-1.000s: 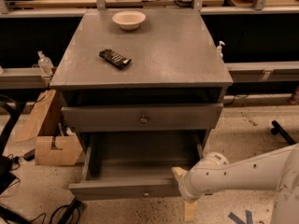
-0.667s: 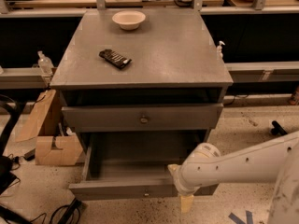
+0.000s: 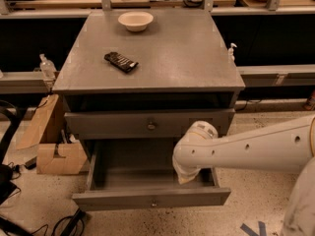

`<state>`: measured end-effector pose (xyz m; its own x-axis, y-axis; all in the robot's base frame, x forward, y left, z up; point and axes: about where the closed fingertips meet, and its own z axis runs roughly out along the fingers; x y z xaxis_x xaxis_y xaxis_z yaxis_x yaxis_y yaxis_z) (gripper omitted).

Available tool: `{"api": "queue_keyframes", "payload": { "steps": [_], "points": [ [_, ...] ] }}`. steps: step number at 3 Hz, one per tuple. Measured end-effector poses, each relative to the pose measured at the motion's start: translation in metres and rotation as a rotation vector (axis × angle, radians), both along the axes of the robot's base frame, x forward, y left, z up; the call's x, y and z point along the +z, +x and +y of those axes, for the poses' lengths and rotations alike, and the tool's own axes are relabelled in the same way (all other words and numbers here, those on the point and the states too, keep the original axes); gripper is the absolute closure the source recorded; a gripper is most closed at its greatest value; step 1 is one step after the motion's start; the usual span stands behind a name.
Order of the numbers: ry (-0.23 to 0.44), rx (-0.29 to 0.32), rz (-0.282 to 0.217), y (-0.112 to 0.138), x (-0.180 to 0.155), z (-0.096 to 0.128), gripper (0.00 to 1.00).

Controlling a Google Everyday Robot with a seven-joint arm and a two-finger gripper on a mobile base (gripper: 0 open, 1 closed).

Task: Open middle drawer

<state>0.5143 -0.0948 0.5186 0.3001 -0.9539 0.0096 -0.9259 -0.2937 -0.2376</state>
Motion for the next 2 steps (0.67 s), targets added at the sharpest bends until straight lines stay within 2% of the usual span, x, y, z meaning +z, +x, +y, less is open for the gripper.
{"api": "queue_keyframes", "payload": {
  "steps": [1, 2],
  "points": [
    [0.069, -0.111, -0.075, 0.042, -0.004, -0.037, 0.84],
    [0.177, -0.216, -0.126, 0.067, -0.024, -0.066, 1.00]
  ]
}}
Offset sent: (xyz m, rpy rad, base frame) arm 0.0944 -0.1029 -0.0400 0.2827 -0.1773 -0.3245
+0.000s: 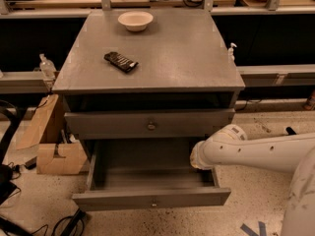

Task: Open middle drawer

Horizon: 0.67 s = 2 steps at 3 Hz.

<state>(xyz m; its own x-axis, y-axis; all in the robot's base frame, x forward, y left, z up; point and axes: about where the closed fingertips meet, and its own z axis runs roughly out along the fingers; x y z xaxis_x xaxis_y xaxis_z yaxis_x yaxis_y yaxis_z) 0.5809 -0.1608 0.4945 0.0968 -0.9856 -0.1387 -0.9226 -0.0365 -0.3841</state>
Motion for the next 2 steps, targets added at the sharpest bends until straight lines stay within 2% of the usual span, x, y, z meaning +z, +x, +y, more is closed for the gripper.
{"api": "queue_keyframes", "payload": {
  "steps": [1, 2],
  "points": [
    [0.000, 0.000, 0.000, 0.000, 0.000, 0.000, 1.00],
    [0.042, 0.032, 0.041, -0.002, -0.026, 0.026, 1.00]
  ]
}}
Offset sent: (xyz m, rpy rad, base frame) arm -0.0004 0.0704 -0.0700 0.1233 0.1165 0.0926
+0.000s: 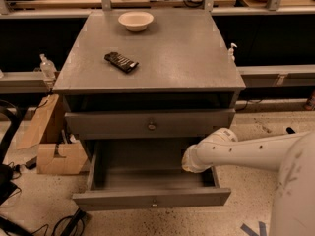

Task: Open middle drawer

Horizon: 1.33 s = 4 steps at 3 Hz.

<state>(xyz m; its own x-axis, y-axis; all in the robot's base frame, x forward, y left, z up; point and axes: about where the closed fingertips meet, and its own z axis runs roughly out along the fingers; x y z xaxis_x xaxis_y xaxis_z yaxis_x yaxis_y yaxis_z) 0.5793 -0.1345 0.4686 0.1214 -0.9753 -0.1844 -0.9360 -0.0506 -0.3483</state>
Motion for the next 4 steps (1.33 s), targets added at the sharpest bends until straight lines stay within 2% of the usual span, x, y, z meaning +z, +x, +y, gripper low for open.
{"api": "queue_keyframes", "payload": {
  "steps": [1, 2, 3, 4],
  "points": [
    [0.089, 0.037, 0.047, -0.002, -0.033, 0.037, 1.00],
    [0.147, 0.068, 0.077, 0.000, -0.056, 0.064, 1.00],
    [0.151, 0.074, 0.079, 0.000, -0.059, 0.067, 1.00],
    [0.161, 0.069, 0.103, -0.009, -0.070, 0.068, 1.00]
  ]
}}
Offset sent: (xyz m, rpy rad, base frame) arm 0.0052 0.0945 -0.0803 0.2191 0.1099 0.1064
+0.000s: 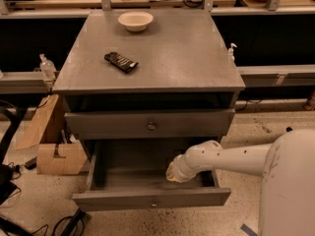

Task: Open middle drawer

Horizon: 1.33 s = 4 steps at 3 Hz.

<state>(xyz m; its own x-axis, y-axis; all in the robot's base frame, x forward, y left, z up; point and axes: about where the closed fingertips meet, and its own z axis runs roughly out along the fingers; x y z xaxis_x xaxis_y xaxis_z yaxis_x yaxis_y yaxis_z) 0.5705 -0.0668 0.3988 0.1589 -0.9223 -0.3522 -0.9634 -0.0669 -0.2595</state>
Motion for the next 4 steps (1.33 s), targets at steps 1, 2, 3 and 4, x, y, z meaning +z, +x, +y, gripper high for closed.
{"api": "queue_keyframes", "payload": {
  "steps": [1, 2, 3, 4],
  "points": [
    [0.020, -0.019, 0.055, -0.027, -0.019, -0.003, 1.00],
    [0.024, -0.025, 0.074, -0.037, -0.025, -0.004, 1.00],
    [0.024, -0.025, 0.074, -0.037, -0.025, -0.004, 1.00],
    [-0.006, -0.035, 0.105, -0.061, -0.024, -0.008, 1.00]
  ]
}}
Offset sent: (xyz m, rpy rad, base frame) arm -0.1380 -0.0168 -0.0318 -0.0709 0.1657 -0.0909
